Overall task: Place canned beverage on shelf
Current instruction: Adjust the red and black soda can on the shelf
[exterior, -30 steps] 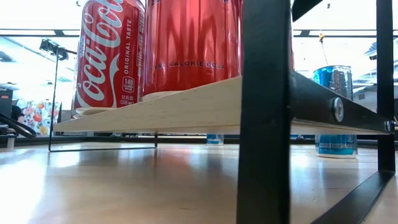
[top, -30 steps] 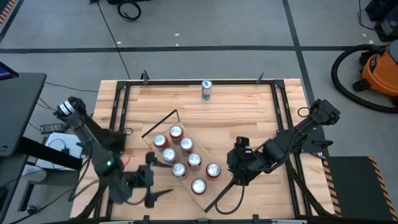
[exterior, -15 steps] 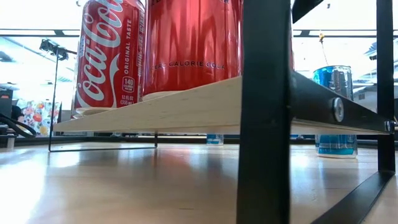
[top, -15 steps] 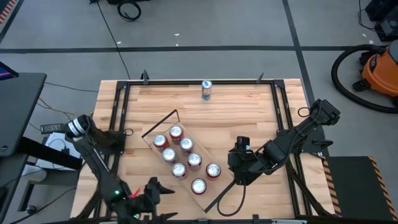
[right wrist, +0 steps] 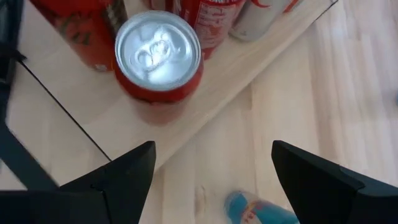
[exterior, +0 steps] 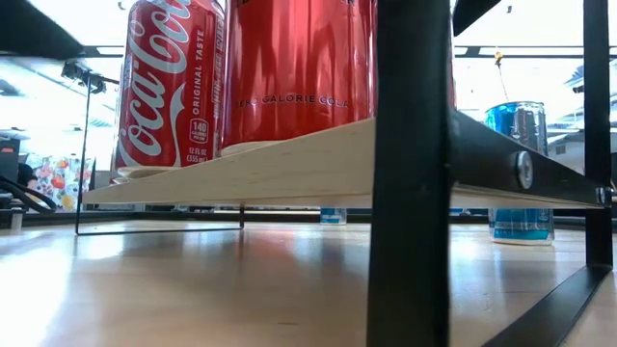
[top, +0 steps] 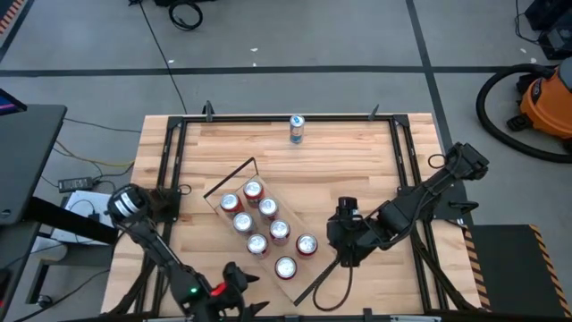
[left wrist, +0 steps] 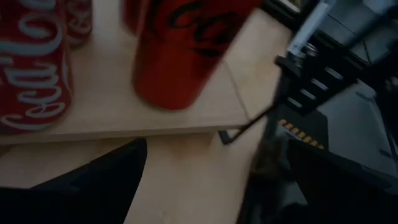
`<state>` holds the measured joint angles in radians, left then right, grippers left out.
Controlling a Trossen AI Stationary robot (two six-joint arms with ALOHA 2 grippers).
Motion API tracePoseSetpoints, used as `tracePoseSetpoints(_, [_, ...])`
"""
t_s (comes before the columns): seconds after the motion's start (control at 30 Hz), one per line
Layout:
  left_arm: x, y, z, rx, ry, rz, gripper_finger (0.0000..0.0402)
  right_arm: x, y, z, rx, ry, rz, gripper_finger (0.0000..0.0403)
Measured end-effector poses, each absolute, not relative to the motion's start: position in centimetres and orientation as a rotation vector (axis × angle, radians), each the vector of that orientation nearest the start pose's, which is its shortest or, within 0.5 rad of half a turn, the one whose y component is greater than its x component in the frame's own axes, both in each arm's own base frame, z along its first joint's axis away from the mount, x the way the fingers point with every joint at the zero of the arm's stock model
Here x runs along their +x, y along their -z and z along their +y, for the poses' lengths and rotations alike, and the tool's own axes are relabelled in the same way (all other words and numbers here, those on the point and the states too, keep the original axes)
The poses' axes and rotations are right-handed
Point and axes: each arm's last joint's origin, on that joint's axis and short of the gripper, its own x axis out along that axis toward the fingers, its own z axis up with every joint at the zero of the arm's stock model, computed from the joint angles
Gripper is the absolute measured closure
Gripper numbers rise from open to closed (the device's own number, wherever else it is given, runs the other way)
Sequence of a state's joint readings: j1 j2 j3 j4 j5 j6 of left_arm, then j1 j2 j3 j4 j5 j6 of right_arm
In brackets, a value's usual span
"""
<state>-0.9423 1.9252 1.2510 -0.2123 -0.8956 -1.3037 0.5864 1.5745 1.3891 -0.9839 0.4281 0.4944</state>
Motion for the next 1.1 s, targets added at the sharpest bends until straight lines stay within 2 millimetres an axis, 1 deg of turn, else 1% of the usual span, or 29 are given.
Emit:
tracePoseSetpoints(0.13, [26.1, -16.7, -30.3, -0.622, -0.326, 0.437, 0.0004, 27.2, -29.5, 15.4, -0.035, 0.107, 1.018, 0.0072])
tracePoseSetpoints(0.3, [26.4, -16.7, -30.3, -0.657, -0.332, 0.425, 0.0004, 27.5, -29.5, 15.1, 0.027, 0.054, 1.06, 0.0072])
tracePoseSetpoints(0.47, [26.7, -16.8, -30.0, -0.701, -0.359, 0.389, 0.0004, 28.0, -29.7, 15.4, 0.143, 0.001, 1.041, 0.0072])
tracePoseSetpoints(0.67, [27.2, -16.9, -29.9, -0.735, -0.36, 0.373, 0.0004, 28.4, -29.3, 15.7, 0.186, 0.011, 1.04, 0.0072])
tracePoseSetpoints(0.97, [27.8, -17.0, -29.5, -0.78, -0.355, 0.378, 0.0004, 29.7, -28.1, 14.5, 0.249, -0.019, 1.135, 0.0072])
tracePoseSetpoints(1.1, [27.9, -17.1, -29.6, -0.794, -0.348, 0.367, 0.0004, 29.9, -27.9, 14.2, 0.261, -0.022, 1.149, 0.0072])
